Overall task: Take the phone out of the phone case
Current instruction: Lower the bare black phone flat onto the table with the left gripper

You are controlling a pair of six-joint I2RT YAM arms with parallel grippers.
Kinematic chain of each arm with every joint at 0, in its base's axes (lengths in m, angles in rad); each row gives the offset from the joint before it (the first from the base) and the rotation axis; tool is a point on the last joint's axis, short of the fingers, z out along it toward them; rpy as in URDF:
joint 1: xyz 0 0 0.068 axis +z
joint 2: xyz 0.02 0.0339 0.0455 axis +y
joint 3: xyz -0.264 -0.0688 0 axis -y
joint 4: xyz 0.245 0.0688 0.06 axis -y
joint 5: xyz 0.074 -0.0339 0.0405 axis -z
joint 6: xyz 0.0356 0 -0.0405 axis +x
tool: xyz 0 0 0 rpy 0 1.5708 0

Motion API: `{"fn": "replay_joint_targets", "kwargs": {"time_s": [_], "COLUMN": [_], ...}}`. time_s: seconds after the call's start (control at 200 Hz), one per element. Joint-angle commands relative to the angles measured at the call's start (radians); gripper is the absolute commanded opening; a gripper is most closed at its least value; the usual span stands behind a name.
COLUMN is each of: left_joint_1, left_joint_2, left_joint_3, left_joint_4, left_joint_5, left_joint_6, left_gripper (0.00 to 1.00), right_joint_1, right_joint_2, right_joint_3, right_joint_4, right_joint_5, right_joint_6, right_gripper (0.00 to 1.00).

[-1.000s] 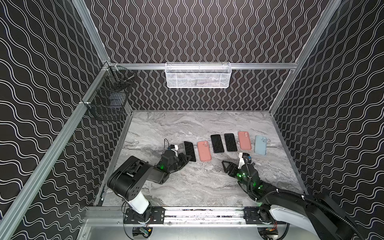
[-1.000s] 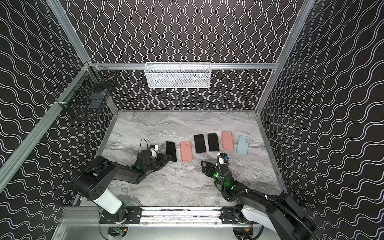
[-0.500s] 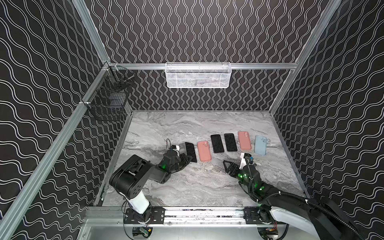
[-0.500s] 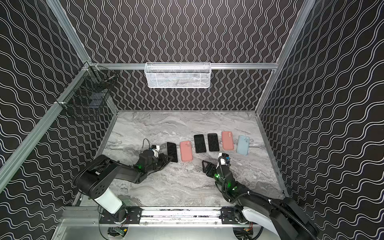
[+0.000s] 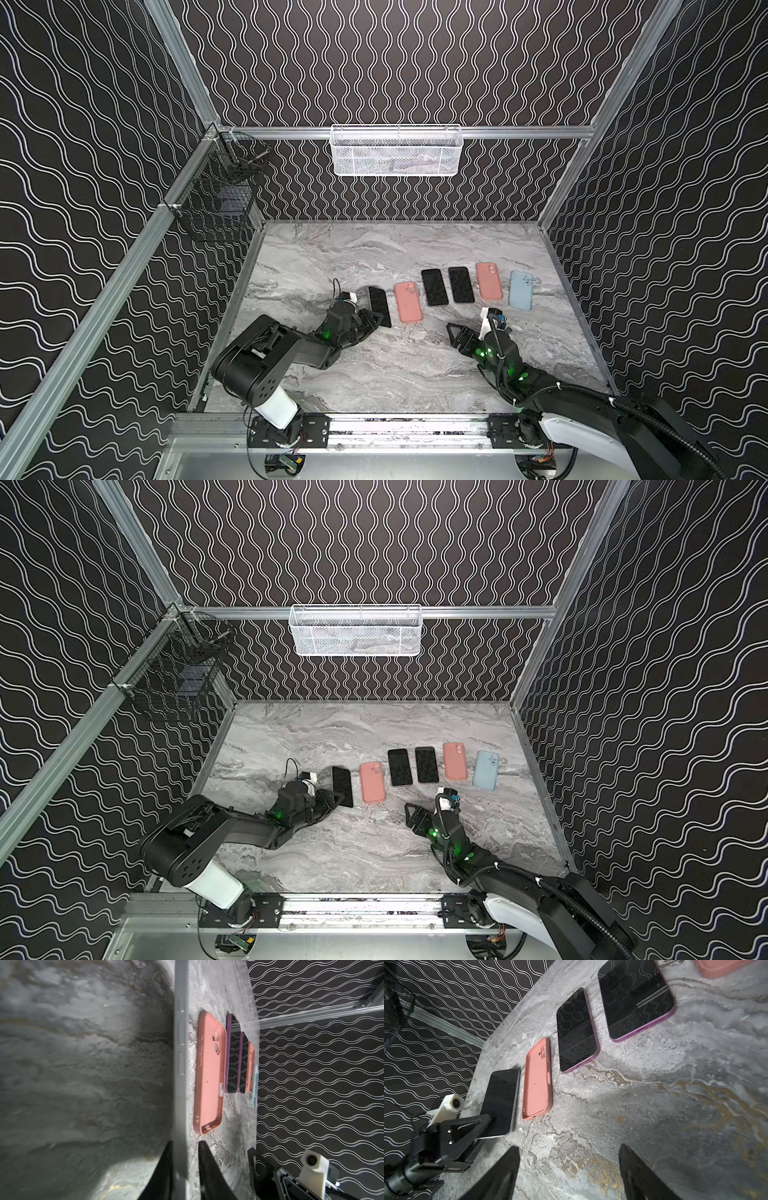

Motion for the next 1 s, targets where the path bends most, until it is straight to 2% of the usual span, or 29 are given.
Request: {"fn": "replay_joint_targets", "kwargs": {"time_s": [0.0, 0.275, 0.45, 0.991], "left_joint_1": [0.0, -0.002, -0.002, -0.002], "left_joint_2": [-0.001, -0.04, -0.084, -0.108], "left_joint_3": [-0.007, -0.02, -0.01, 0.0], "left_joint_4": [0.021, -0.023, -0.102, -0.145], "left_joint_5": [-0.018, -0.037, -0.055, -0.056], "left_joint_6": [0.009, 0.018, 0.048, 0.066], "left_gripper": [0.31, 0.37, 0.37, 0.38], "right_joint_1": [0.0, 0.0, 0.0, 0.001], "right_joint_2": [0.004, -0.009, -0.01, 0.006], "right_joint_3": [0.006, 0.011, 0.008, 0.041], "right_joint_4": [0.032, 0.019, 0.021, 0.003], "right_joint_5": [-0.006, -0.007, -0.004, -0.005], "right_joint_6": [0.003, -0.004, 0.004, -0.02], "right_gripper": [0.77, 0.78, 0.78, 0.78]}}
